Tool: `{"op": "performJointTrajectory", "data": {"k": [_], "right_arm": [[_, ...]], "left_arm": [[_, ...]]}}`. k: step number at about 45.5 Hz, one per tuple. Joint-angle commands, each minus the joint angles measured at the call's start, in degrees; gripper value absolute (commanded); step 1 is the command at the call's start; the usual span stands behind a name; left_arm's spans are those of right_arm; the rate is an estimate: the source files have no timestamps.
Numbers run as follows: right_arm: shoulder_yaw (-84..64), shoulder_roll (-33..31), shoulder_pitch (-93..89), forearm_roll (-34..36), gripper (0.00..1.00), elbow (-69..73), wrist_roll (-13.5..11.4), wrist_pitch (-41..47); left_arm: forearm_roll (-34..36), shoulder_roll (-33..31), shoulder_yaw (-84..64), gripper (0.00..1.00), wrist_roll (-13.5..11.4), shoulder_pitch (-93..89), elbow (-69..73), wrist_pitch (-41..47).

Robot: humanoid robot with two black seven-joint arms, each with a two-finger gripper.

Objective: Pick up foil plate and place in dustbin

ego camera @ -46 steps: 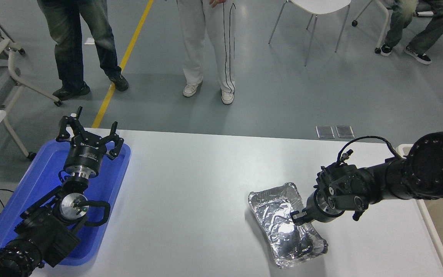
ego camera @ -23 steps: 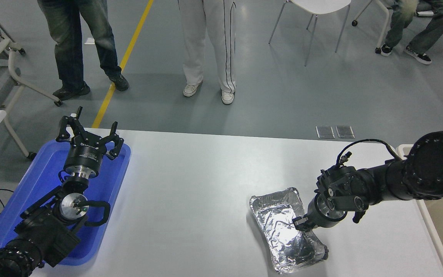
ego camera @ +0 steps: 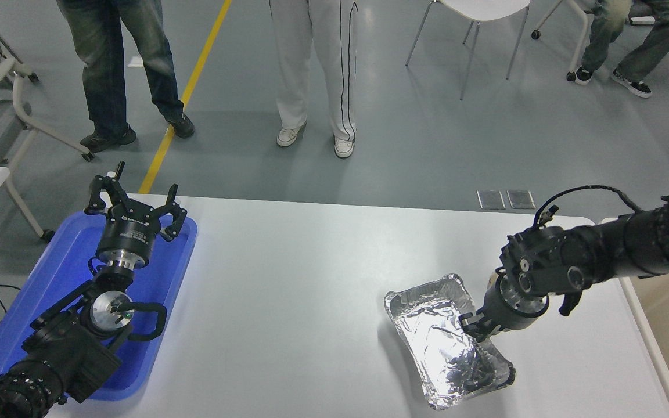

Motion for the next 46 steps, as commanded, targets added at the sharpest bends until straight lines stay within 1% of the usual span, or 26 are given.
{"op": "performJointTrajectory", "data": {"k": [1,8,14,33,46], "right_arm": [[-0.6,-6.0,8.6,0.0,0.0,5.4,0.0,7.4],[-0.9,-7.8,14.9,0.3,0.0,5.4,0.1,17.1],[-1.2,-8.8,19.3,2.1,0.0,6.0,0.1,21.0],[-7.4,-9.6,32.2,2.4,0.0,11.0,0.1,21.1],[-8.1,-11.0,37.7,3.6,0.0,11.2,0.1,21.1]], "left_arm": [[0.0,0.0,0.0,1.0,0.0,0.0,0.0,0.0],[0.0,0.0,0.0,1.0,0.0,0.0,0.0,0.0],[0.0,0.0,0.0,1.0,0.0,0.0,0.0,0.0],[0.0,0.0,0.0,1.0,0.0,0.0,0.0,0.0],[0.0,0.0,0.0,1.0,0.0,0.0,0.0,0.0]]}}
